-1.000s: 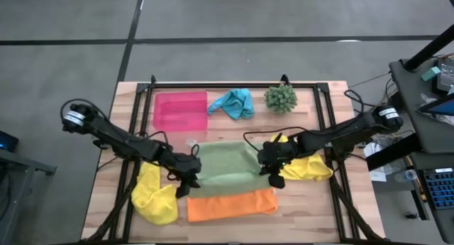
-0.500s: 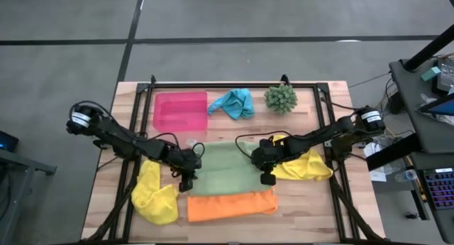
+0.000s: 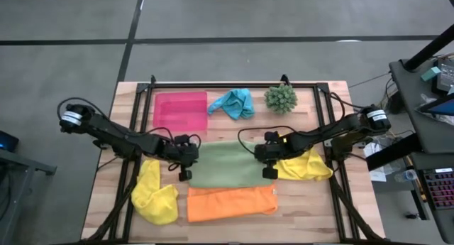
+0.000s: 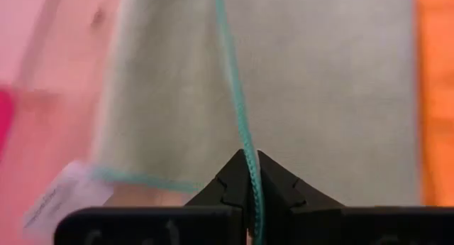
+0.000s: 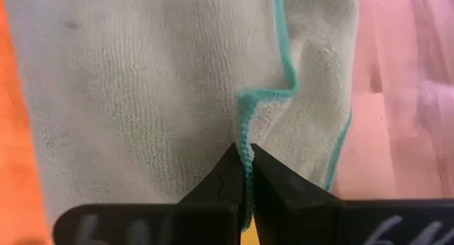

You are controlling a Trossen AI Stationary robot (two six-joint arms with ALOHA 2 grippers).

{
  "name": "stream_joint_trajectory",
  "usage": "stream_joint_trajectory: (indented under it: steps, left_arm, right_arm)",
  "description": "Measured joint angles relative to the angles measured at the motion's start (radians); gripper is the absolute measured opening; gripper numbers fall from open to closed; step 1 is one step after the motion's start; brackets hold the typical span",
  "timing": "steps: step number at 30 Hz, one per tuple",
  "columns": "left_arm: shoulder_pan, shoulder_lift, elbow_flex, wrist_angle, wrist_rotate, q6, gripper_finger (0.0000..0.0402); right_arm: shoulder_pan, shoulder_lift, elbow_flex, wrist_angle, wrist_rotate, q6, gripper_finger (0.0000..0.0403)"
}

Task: Fold microfiber towels
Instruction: Fold the green towel

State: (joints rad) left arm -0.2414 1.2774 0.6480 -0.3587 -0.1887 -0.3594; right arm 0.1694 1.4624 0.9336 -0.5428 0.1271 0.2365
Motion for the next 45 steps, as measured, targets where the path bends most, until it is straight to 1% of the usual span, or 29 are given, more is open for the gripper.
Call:
stream_joint_trajectory:
  steps: [4, 10, 12, 15, 17, 20, 26, 31, 34, 37, 43, 45]
  left_arm:
    - [0.002, 0.002, -0.01, 0.01, 0.003, -0.002, 0.0]
    - [0.001, 0.035, -0.012, 0.03, 0.008, -0.026, 0.0]
    - [0.001, 0.044, -0.012, 0.026, 0.025, -0.027, 0.0]
    - [0.001, 0.052, -0.013, 0.026, 0.037, -0.026, 0.0]
    - [0.002, 0.052, -0.013, 0.026, 0.039, -0.026, 0.0003]
    - [0.002, 0.049, -0.011, 0.026, 0.039, -0.027, 0.0023]
    - [0.002, 0.046, -0.009, 0.026, 0.042, -0.027, 0.0096]
    - [0.002, 0.024, 0.001, 0.017, 0.044, -0.005, 0.0141]
    - [0.004, -0.001, 0.018, 0.002, 0.045, 0.024, 0.0153]
    - [0.008, -0.028, 0.026, 0.007, 0.038, 0.052, 0.0155]
    - [0.03, -0.059, 0.02, 0.009, -0.008, 0.062, 0.0155]
    - [0.039, -0.063, 0.017, 0.015, -0.038, 0.081, 0.0155]
  right_arm:
    - [0.0, 0.011, -0.002, 0.003, 0.001, 0.0, 0.0009]
    - [0.0, 0.025, -0.003, 0.009, -0.002, -0.006, 0.0009]
    - [0.0, 0.026, -0.003, 0.015, -0.006, -0.008, 0.0009]
    - [0.0, 0.026, -0.003, 0.026, -0.027, -0.001, 0.0021]
    - [0.0, 0.025, -0.003, 0.028, -0.028, -0.001, 0.0038]
    - [0.0, 0.024, -0.003, 0.027, -0.025, -0.001, 0.007]
    - [0.0, 0.018, -0.003, 0.025, -0.022, -0.002, 0.0139]
    - [-0.001, 0.004, -0.004, 0.021, -0.021, -0.002, 0.0176]
    - [-0.013, -0.015, -0.004, 0.02, -0.022, -0.005, 0.0186]
    - [-0.032, -0.034, -0.004, 0.02, -0.019, -0.008, 0.0188]
    - [-0.067, -0.048, -0.004, 0.027, -0.017, -0.013, 0.0177]
    - [-0.077, -0.048, -0.005, 0.028, 0.013, -0.013, 0.0173]
